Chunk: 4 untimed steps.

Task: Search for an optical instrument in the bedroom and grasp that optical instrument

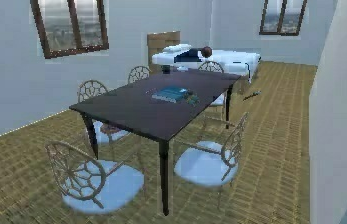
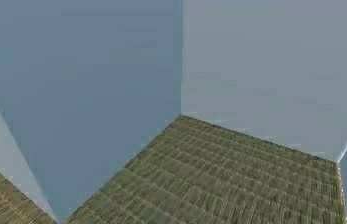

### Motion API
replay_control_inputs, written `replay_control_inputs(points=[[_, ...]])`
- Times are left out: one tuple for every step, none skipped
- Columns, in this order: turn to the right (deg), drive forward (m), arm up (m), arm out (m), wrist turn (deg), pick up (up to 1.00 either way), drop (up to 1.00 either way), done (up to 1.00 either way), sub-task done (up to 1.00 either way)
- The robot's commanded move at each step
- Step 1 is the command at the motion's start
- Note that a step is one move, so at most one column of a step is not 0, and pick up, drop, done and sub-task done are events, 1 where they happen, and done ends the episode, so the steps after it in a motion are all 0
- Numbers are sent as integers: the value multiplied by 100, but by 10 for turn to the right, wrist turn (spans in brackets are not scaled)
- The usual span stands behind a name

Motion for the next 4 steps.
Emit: replay_control_inputs(points=[[300,0,0,0,0,0,0,0,0],[0,75,0,0,0,0,0,0,0],[-450,0,0,0,0,0,0,0,0],[-450,0,0,0,0,0,0,0,0]])
